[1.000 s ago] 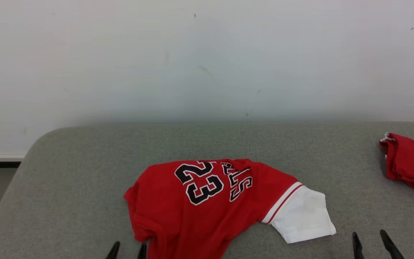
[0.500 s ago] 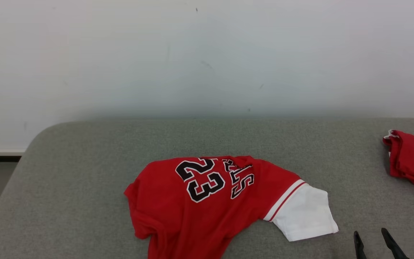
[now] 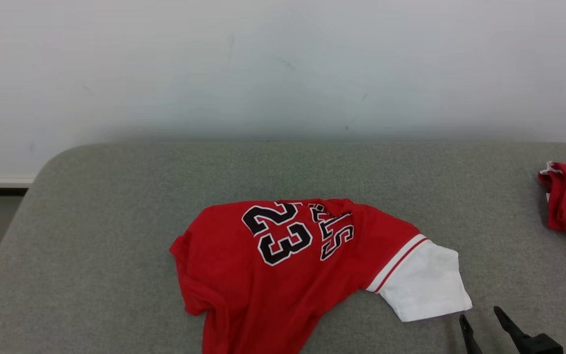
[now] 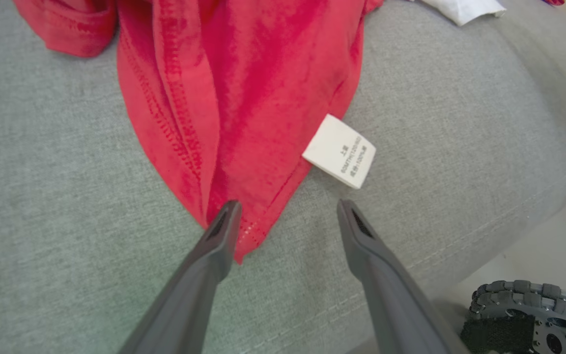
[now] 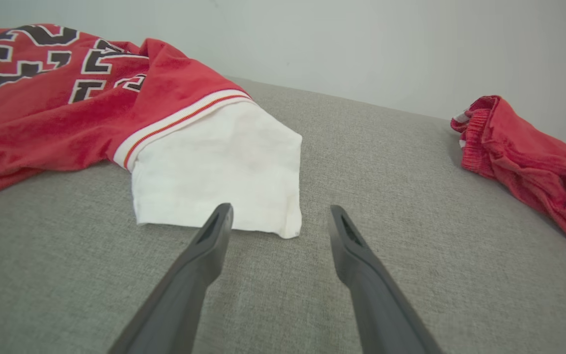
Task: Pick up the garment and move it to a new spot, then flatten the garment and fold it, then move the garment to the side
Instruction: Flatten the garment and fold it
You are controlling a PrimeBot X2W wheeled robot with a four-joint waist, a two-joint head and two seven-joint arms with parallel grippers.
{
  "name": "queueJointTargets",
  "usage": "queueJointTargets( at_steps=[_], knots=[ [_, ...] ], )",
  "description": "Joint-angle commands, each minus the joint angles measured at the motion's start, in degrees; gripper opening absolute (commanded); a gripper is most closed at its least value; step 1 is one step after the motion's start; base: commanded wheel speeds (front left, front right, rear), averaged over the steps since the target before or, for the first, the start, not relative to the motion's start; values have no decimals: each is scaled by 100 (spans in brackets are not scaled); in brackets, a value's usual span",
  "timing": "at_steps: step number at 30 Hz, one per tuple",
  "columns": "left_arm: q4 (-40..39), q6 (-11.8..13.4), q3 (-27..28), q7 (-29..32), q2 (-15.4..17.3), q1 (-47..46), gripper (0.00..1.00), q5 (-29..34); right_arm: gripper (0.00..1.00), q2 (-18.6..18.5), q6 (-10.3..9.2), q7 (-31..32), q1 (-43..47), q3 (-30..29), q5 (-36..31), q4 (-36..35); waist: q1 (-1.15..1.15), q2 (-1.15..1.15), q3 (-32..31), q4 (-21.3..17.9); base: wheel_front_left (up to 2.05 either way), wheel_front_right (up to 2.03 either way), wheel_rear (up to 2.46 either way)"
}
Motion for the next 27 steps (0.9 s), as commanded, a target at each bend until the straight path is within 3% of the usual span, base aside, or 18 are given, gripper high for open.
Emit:
queueJointTargets(
  at_steps=[1,27],
  knots=[
    [15,5,-2,-13,29,-112,100,43,100,-33,-16,30,-145,43,83,50,0,0,96,10,0,0,0],
    [576,99,-32,-286,179,-939,100,109,100,-88,-16,844,-1579,327,223,1593,0,0,953,390,0,0,0]
  ],
)
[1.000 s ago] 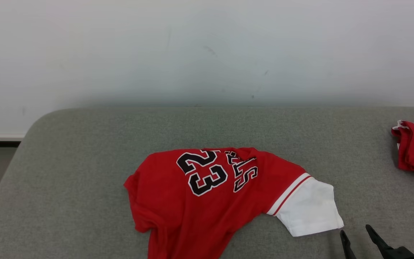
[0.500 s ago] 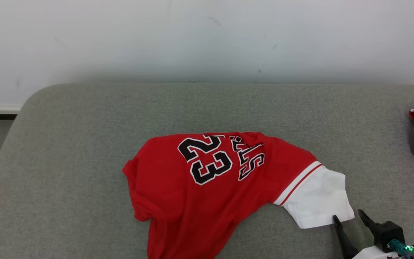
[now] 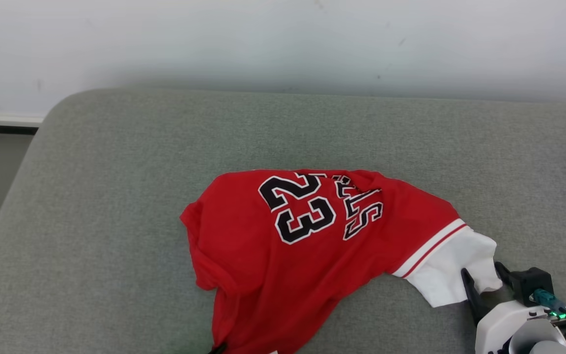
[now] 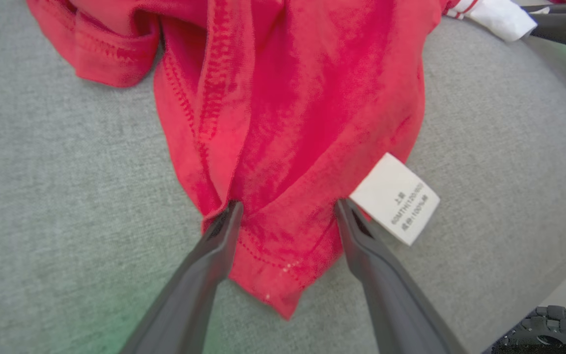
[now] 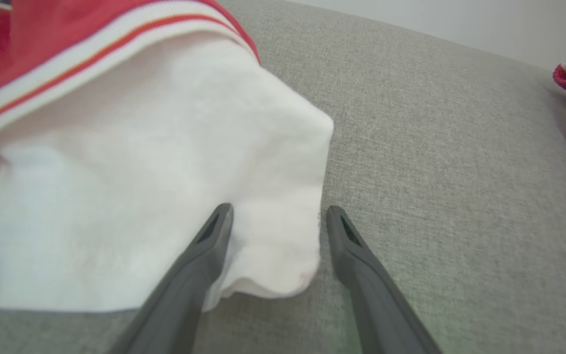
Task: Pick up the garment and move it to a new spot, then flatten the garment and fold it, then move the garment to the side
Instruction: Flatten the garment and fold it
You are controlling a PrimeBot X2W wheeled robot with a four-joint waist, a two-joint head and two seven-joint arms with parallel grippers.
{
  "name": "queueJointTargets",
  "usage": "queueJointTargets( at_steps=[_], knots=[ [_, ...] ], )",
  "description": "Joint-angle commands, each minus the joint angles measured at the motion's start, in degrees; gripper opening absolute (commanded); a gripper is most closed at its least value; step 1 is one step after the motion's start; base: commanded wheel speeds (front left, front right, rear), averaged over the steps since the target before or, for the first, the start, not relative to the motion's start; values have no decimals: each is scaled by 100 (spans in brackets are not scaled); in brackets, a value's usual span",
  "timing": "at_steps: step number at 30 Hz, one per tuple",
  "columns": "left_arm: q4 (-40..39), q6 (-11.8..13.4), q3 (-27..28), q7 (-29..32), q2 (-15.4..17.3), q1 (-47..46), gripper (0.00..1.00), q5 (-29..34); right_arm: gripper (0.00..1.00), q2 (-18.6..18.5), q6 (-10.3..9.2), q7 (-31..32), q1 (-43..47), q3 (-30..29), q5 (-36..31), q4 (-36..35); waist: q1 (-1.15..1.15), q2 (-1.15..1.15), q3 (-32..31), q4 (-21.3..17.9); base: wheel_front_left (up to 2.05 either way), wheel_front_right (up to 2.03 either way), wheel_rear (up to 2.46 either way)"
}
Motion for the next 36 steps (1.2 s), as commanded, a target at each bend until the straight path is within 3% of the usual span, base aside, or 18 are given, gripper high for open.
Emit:
queueJointTargets(
  at_steps=[1,8,9,11,16,19,22,36],
  knots=[
    [164,48,75,69,98,-40,100,29,100,21,-16,139,36,79,13,156,0,0,32,46,0,0,0],
    [355,87,48,-45,46,-112,100,-50,100,236,27,300,24,736,459,377,0,0,31,174,0,0,0],
    [389,94,39,-65,35,-97,100,-57,58,234,28,293,34,809,559,367,0,0,22,179,0,0,0],
    [453,104,15,-68,31,-71,100,-67,40,196,27,273,42,934,692,317,0,0,9,177,0,0,0],
    [534,21,-149,-6,54,-22,100,-135,53,31,23,191,46,1086,1012,89,0,0,-4,141,0,0,0],
    [534,-34,-315,115,96,5,100,-212,84,-68,9,227,61,1180,1133,-5,0,0,-7,119,0,0,0],
    [506,-68,-505,208,126,63,100,-347,100,-152,4,272,75,1245,1242,-66,0,0,-21,103,0,0,0],
    [54,-107,-1338,550,572,172,100,-896,100,-267,4,460,184,1409,1495,-180,0,0,-35,99,0,0,0]
  ],
)
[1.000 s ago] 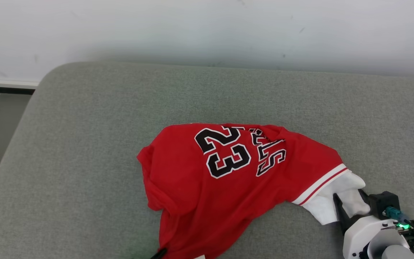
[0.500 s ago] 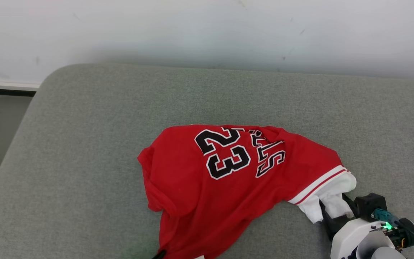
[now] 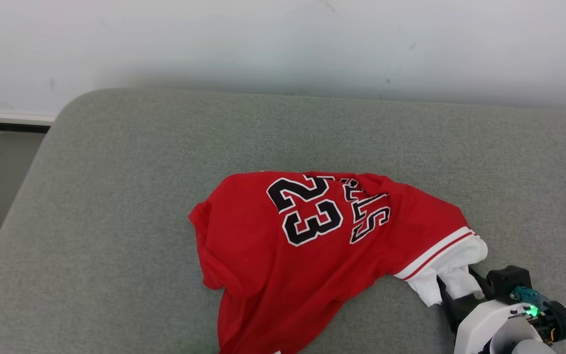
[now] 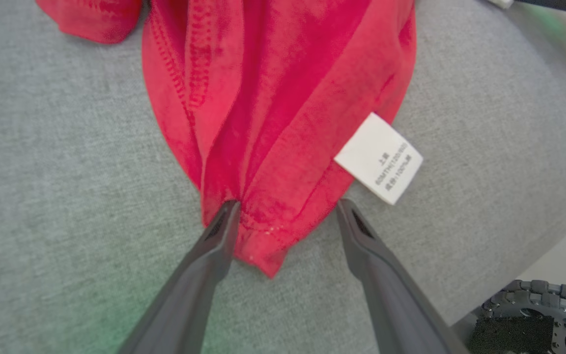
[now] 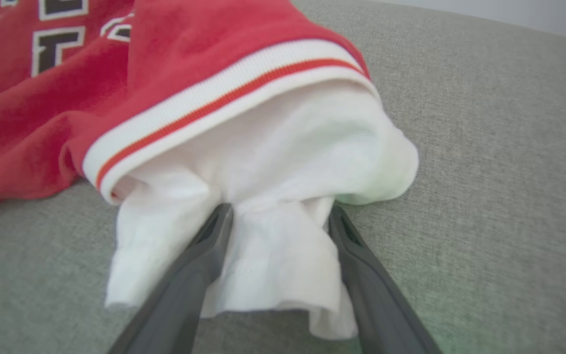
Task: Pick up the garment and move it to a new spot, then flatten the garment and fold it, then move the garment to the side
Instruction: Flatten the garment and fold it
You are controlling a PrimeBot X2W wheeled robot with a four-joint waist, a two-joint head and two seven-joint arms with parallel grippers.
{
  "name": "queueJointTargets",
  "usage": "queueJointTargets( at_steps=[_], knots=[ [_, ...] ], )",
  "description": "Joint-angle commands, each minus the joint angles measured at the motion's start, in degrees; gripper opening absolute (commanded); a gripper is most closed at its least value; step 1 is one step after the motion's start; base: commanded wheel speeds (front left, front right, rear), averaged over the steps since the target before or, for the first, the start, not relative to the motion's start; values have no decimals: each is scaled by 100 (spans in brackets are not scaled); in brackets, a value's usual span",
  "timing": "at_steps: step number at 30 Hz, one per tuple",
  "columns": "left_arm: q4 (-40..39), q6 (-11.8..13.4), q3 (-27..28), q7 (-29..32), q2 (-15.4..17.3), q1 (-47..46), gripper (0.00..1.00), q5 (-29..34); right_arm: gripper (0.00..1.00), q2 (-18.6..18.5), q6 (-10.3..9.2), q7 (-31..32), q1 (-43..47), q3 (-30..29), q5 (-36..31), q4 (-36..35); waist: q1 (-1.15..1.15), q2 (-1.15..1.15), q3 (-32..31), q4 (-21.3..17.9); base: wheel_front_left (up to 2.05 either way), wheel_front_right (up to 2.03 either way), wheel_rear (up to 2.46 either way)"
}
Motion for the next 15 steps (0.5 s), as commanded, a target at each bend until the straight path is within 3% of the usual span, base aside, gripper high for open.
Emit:
queueJointTargets(
  at_steps=[1,6,7,8,9,10,11,15],
  knots=[
    [233,-47,-223,288,29,270,100,-38,100,-12,28,158,243,68,33,147,0,0,14,-2,0,0,0],
    [357,-30,-273,367,89,143,100,15,100,23,27,213,161,80,23,176,0,0,65,-37,0,0,0],
    [407,12,-268,388,79,111,99,21,62,44,25,231,141,78,38,205,0,0,73,-46,0,0,0],
    [447,14,-267,412,62,91,58,7,25,63,23,232,120,81,46,223,0,0,77,-55,0,0,0],
    [487,17,-260,418,39,63,31,-20,0,98,23,207,102,62,95,228,0,0,73,-62,0,0,0],
    [527,34,-244,402,18,41,5,-44,0,123,23,219,94,86,145,222,0,0,62,-66,0,0,0],
    [562,33,-246,388,1,31,0,-60,0,157,23,214,90,100,205,196,0,0,48,-72,0,0,0],
    [560,23,-128,280,-38,-67,0,-199,0,174,23,-25,76,-8,655,-139,0,0,-52,-69,0,0,0]
  ],
)
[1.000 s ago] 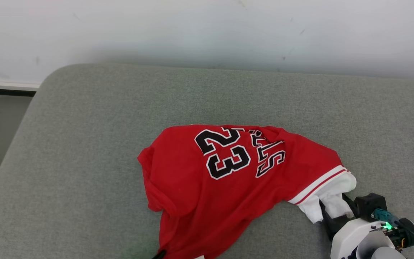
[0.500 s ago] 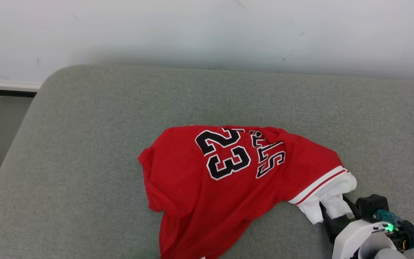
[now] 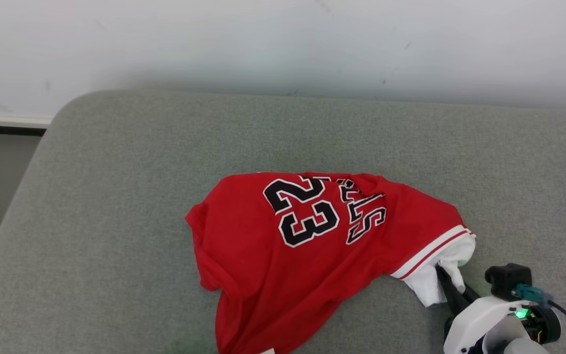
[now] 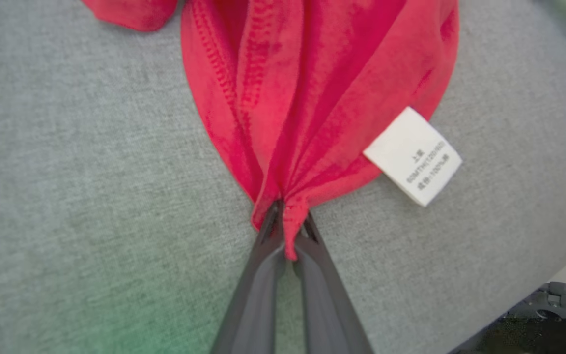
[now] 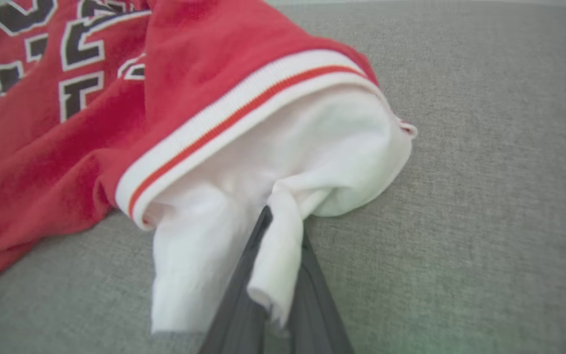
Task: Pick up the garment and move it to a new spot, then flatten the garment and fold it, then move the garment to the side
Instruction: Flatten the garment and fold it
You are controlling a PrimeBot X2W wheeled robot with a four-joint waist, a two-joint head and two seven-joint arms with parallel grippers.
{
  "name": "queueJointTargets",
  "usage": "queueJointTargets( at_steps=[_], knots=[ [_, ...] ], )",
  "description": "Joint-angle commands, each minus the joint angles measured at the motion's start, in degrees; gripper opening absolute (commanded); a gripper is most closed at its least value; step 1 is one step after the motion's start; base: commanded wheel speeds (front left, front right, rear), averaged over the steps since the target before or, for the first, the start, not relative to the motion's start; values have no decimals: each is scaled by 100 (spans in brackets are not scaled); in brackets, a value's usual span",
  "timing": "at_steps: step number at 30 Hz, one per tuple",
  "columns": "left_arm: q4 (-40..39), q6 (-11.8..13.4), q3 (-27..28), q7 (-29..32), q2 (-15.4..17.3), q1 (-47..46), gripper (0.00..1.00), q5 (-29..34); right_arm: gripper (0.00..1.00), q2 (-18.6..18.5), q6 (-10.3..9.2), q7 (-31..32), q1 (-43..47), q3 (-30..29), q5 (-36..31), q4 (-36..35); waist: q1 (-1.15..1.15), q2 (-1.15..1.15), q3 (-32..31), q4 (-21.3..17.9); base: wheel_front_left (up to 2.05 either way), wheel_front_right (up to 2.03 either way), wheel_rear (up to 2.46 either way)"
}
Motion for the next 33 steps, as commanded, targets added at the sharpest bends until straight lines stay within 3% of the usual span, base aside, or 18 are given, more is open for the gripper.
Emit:
queueJointTargets(
  at_steps=[1,8,16,25,33],
  knots=[
    [158,10,-67,188,-79,135,0,-63,0,-9,18,-89,81,-61,165,-123,0,0,-71,6,0,0,0],
    [-865,38,479,179,243,33,0,-570,0,-492,17,-248,282,-469,1074,-1432,0,0,-440,-3,0,0,0],
    [-3210,156,1057,983,903,156,0,-1226,0,-1057,17,-34,886,-1366,1805,-3355,0,0,-969,-93,0,0,0],
    [-5576,347,1668,1984,1404,-262,0,-2001,0,-1041,17,524,1423,-2649,1847,-5533,0,0,-1169,-320,0,0,0],
    [-6488,541,2244,2558,1622,-1136,0,-2483,0,-807,17,1193,1326,-3608,1816,-7079,0,0,-1161,-476,0,0,0]
  ],
)
